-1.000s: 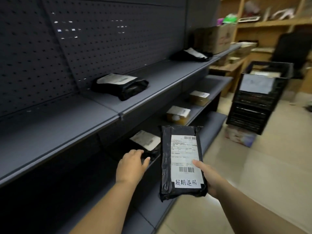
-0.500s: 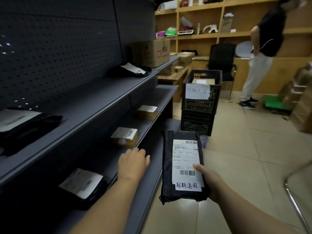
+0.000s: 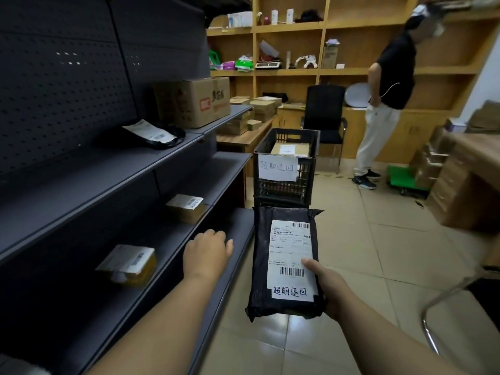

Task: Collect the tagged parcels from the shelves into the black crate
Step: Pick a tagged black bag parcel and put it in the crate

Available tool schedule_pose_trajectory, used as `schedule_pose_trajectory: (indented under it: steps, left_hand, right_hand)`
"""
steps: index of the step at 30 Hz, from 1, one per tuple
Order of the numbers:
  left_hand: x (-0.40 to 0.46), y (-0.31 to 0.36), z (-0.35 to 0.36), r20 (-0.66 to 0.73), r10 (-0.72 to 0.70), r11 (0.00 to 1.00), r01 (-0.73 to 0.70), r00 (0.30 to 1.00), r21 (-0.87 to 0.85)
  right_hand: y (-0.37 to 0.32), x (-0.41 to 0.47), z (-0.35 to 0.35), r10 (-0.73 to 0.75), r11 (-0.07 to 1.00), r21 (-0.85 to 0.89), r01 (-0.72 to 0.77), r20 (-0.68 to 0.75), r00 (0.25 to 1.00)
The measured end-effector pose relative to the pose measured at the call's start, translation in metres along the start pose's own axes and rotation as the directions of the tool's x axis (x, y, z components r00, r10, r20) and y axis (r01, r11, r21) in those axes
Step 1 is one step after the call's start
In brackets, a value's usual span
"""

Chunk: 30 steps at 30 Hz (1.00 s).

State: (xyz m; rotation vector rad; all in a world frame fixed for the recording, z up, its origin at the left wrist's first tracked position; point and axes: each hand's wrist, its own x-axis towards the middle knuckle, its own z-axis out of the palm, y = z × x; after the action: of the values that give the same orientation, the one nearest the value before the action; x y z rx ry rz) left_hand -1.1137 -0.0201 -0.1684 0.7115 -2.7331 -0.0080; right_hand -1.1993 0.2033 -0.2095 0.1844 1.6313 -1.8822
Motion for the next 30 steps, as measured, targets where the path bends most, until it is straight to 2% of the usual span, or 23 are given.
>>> schedule_pose_trajectory:
  steps: [18,30]
  left_hand:
    - [0.156,0.070,0.051,-0.017,0.136,0.990,-0.137,0.991,-0.044]
    - [0.344,0.063,0.091,-0.025,0.201,0.979,-0.202,0.979,-0.042]
  right_hand:
    - [-0.094,0.112,-0.026,-0.150,0.988,0.027,0.154,-0.113,0.982]
    - [-0.185,0.263,0.018,-0.186,0.980,0.040,0.195,-0.163,0.969]
